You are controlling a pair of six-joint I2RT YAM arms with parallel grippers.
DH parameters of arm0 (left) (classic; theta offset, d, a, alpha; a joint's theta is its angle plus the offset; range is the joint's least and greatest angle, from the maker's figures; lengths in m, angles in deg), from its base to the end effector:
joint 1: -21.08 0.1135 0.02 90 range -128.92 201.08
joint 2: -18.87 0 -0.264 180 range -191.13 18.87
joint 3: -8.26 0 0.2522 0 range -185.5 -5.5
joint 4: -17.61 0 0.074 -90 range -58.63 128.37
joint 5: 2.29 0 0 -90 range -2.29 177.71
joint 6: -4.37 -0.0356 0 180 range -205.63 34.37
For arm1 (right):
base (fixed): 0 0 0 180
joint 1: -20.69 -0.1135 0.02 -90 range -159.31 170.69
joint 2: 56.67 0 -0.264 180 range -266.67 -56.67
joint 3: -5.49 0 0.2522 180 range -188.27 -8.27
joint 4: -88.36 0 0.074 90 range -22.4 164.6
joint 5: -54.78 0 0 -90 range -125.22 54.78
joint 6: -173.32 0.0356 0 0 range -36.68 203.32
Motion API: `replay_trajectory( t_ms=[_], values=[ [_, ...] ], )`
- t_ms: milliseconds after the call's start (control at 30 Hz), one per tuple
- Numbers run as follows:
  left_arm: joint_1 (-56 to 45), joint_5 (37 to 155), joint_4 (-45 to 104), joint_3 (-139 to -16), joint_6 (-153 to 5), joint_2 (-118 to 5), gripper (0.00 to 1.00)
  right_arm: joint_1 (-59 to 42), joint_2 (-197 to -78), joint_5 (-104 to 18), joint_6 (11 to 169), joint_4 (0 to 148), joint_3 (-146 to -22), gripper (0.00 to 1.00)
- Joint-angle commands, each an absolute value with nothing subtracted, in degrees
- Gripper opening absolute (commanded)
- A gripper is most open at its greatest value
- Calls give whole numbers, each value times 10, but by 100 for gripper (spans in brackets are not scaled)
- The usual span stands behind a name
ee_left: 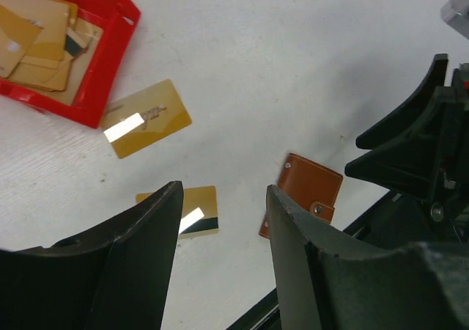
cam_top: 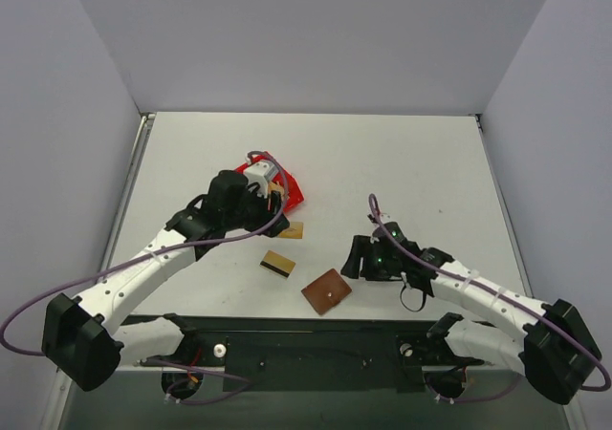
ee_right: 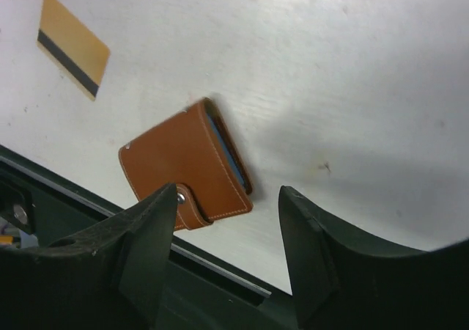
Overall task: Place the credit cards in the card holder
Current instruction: Move the card holder to the corner of the board.
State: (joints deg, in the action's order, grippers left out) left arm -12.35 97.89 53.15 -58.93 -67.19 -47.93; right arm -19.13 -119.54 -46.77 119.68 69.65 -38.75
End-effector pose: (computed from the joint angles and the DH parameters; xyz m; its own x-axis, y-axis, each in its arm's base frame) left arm 0.2113 -0.1470 0.2951 -0.6655 0.0662 -0.7435 0.4768 0.8040 -0.3552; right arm 0.1684 0.1497 0.2018 -0.8196 0.0729 -0.5683 -0.3275 0.7542 0.5692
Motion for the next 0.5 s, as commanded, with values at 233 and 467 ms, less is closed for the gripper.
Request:
replay_trajectory(
  t_ms=[233,467],
  values=[
    [-257,965,436,-520,-623,-526,54,-234,-1014,-378,1532,792,-194,54],
    [-288,929,378,-486,-614,-567,52,-262,-990,-364,1576,802,-164,54]
  ],
)
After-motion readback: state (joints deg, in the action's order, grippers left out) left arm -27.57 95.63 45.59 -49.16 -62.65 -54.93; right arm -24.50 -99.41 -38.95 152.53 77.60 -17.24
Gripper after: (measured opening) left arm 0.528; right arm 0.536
